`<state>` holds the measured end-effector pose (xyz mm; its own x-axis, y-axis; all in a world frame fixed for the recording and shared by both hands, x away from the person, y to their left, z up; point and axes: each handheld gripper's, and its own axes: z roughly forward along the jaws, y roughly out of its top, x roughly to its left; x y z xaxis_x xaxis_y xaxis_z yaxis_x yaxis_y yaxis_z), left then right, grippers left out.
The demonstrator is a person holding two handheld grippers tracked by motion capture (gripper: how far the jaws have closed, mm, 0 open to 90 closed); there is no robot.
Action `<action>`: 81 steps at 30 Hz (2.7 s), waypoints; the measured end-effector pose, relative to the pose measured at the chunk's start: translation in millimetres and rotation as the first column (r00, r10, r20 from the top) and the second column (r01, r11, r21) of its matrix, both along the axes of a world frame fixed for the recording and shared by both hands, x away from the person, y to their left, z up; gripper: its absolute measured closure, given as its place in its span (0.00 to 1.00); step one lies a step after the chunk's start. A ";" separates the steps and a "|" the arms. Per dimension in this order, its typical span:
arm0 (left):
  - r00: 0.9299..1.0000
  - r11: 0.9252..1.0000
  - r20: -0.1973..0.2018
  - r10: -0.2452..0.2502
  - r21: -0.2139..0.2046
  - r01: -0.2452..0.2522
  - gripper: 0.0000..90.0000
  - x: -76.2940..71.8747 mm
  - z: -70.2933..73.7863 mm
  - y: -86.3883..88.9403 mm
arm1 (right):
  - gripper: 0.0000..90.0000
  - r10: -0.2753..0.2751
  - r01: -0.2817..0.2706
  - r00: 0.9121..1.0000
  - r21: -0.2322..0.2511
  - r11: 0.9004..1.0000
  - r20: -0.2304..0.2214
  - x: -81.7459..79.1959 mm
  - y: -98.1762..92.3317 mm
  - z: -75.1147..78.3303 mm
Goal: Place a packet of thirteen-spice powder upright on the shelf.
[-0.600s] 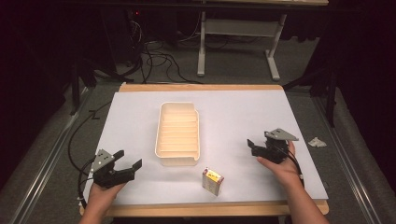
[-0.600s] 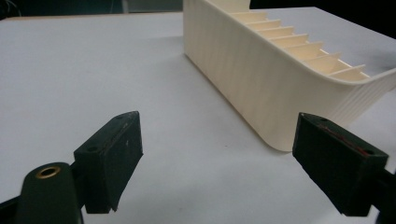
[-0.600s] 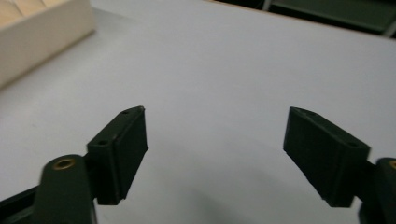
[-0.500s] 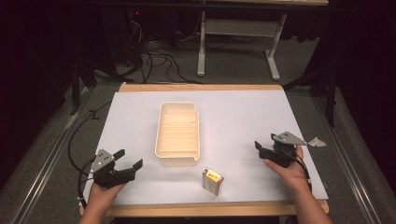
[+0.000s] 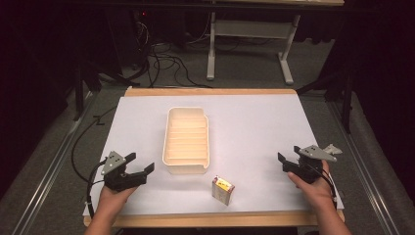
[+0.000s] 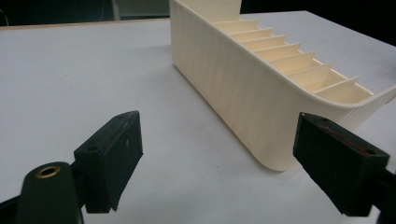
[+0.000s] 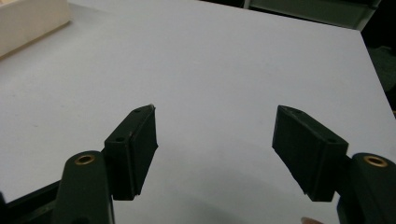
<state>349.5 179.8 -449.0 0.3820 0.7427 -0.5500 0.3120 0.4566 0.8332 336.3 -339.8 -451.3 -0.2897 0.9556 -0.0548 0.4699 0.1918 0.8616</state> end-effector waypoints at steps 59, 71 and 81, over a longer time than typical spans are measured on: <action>1.000 0.998 -0.004 -0.030 0.060 0.030 0.18 -5.7 -7.1 -7.5 | 0.17 0.491 -0.507 0.862 0.173 0.844 0.129 -55.1 116.9 58.1; 0.999 0.998 -0.010 -0.042 0.051 0.042 0.18 -6.4 -7.1 -9.1 | 0.16 0.573 -0.579 0.815 0.159 0.799 0.090 -63.9 143.1 48.5; 0.999 0.998 -0.006 -0.039 0.050 0.039 0.18 -6.6 -5.9 -6.6 | 0.18 0.649 -0.647 0.759 0.157 0.746 0.044 -61.8 154.1 27.6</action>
